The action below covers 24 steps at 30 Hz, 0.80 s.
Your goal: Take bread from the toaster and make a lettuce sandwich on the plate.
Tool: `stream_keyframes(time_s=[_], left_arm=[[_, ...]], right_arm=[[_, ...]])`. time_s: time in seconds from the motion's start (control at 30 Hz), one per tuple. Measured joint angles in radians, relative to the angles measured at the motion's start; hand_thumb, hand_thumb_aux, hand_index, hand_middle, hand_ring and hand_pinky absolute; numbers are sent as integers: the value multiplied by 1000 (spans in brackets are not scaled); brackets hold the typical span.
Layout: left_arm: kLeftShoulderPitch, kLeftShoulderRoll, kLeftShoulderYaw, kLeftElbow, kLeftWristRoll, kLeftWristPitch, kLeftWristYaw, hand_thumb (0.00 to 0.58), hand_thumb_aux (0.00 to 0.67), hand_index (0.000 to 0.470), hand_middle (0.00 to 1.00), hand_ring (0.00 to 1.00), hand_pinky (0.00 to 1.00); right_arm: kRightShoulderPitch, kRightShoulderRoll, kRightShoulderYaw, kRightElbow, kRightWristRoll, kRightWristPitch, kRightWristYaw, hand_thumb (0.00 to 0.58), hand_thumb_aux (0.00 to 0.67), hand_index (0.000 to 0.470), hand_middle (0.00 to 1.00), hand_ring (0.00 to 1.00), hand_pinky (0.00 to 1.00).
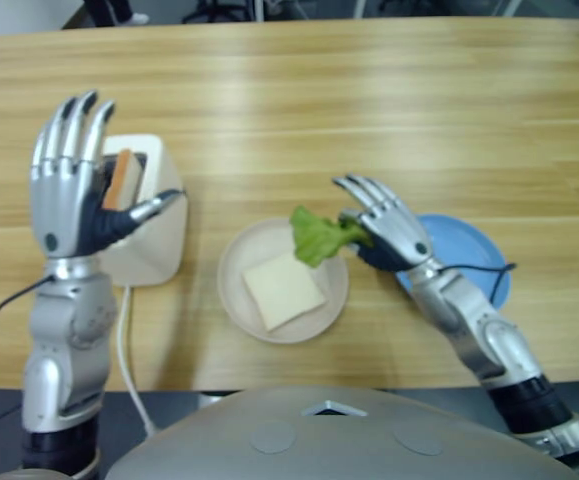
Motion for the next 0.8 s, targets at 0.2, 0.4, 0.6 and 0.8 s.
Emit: stream_keyframes(time_s=[0.2,0.4,0.6,0.8], left_arm=[[18,33,58,103,22,96,-108,0,0,0,0,0,0],[14,37,13,196,57,175,-203,0,0,0,0,0,0],[-9,38,-56,241,61,207,-264,573,599,411,0,0,0],[-41,49,-64,239,43,230,-288,580,670,460,0,0,0]], right_arm=[[-26,67,108,65,-44,-12,3,580,670,460,0,0,0],[-57,107,175,108,-80,-20,3,580,670,460,0,0,0],[-88,125,235,149,-122,-23,-5,580,670,460,0,0,0],[-106,120,246,158,-147,-17,-7,580,670,460,0,0,0]])
